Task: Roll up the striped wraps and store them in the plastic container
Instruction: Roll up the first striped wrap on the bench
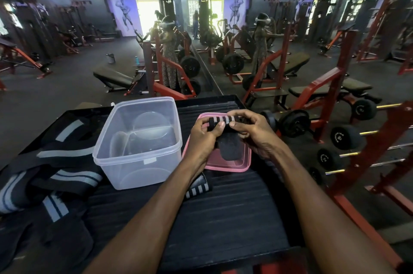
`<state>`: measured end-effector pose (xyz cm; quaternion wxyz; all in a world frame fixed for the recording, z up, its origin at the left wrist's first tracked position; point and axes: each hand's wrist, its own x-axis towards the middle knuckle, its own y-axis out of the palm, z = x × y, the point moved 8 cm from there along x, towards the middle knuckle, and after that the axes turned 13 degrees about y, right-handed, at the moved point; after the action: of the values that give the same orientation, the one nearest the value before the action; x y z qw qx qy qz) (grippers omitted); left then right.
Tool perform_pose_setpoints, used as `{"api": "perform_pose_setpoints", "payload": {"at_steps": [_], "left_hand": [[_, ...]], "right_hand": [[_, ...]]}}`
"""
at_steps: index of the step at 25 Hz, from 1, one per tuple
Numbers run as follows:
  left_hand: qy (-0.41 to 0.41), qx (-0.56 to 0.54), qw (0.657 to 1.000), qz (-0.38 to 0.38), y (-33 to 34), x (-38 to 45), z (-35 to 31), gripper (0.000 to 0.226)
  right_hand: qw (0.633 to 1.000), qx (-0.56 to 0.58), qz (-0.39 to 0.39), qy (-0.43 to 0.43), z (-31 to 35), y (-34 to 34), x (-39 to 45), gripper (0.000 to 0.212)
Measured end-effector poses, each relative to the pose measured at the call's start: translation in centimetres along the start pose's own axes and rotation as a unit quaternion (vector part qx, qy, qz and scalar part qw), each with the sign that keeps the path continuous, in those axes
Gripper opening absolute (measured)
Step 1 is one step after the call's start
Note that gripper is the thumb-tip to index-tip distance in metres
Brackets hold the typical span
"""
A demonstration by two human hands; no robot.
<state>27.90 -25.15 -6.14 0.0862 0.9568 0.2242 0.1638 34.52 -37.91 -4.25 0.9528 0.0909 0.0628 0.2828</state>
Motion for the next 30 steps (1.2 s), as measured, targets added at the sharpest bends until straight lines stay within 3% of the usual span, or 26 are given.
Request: {"api": "perform_pose_setpoints", "payload": {"at_steps": [2, 6, 9, 12, 17, 23, 30], "left_hand": [[-0.027, -0.04, 0.999, 0.008, 0.3, -0.2, 0.4, 0.006], [0.006, -0.006, 1.0, 0.005, -0.3, 0.1, 0.2, 0.008], [0.031, 0.015, 0.999, 0.001, -0.6, 0.2, -0.4, 0.021], [0.032, 0.016, 0.999, 0.01, -0.4, 0.1, -0.7, 0.028], [-0.03, -0.091, 0.995, 0.006, 0.5, -0.1, -0.2, 0.006], [-0.07, -0.076, 0.994, 0.024, 0.6, -0.4, -0.1, 0.018], [-0.068, -0.007, 0.997, 0.019, 0.0, -0.6, 0.0, 0.01]], "right_hand": [[1.0, 0.008, 0.005, -0.003, 0.2, 0.1, 0.0, 0.042], [0.999, 0.032, 0.018, 0.029, -0.5, 0.2, 0.3, 0.057], [0.996, 0.044, 0.029, 0.077, -1.2, 0.6, 0.2, 0.031], [0.998, 0.003, 0.028, 0.05, -0.6, 0.9, -0.4, 0.006], [1.0, 0.0, 0.011, 0.002, 0.2, 0.4, -0.5, 0.021], [0.999, -0.034, 0.006, -0.029, 0.3, 0.2, -0.1, 0.037], [0.999, -0.044, 0.01, -0.008, 0.2, 0.3, -0.1, 0.039]]}}
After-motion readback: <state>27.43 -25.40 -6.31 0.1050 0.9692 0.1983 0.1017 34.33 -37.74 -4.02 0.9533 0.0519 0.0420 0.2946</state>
